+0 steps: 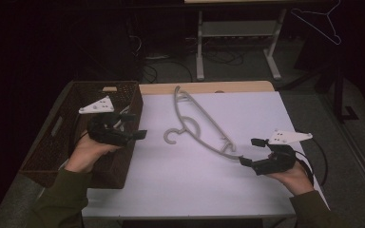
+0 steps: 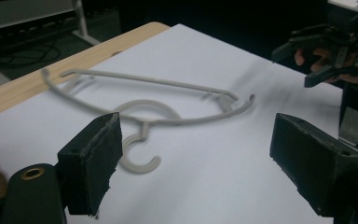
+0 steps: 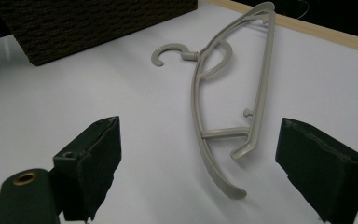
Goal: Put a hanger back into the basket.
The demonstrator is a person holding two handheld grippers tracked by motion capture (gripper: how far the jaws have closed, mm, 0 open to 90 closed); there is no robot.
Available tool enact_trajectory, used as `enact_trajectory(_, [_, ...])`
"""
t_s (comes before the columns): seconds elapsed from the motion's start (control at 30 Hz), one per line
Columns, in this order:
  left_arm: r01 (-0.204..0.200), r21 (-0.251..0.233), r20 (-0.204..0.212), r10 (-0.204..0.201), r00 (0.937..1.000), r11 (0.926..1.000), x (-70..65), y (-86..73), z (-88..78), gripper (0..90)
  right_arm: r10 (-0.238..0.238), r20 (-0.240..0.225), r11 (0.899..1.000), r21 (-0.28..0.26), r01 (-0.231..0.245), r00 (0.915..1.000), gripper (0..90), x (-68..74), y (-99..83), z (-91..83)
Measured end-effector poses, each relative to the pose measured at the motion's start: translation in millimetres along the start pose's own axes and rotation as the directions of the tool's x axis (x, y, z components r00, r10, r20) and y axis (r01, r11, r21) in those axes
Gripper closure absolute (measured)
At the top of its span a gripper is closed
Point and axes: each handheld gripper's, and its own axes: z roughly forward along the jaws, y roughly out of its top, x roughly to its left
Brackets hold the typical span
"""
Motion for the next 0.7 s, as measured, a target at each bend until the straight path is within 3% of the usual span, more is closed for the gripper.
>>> enact_trajectory(0.4, [-0.021,0.013,0.09,0.02,0.9958,0.9997,-28.1,-11.7,52.4,14.7,-0.003,0.009,1.0,-0.005,0.003,1.0,14.4,4.3,14.8,16.3])
enact_trajectory(0.57, [-0.04,0.026,0.1,0.037,0.9943,0.9989,-36.4,-19.8,66.4,14.5,0.004,0.0,1.0,-0.006,-0.004,1.0,14.7,6.1,25.2,30.5])
enact_trajectory(0.7, [-0.038,0.03,0.093,0.035,0.995,0.9988,-41.3,-28.0,72.5,14.5,0.023,-0.006,1.0,0.015,-0.023,0.9997,19.2,7.1,36.8,54.6])
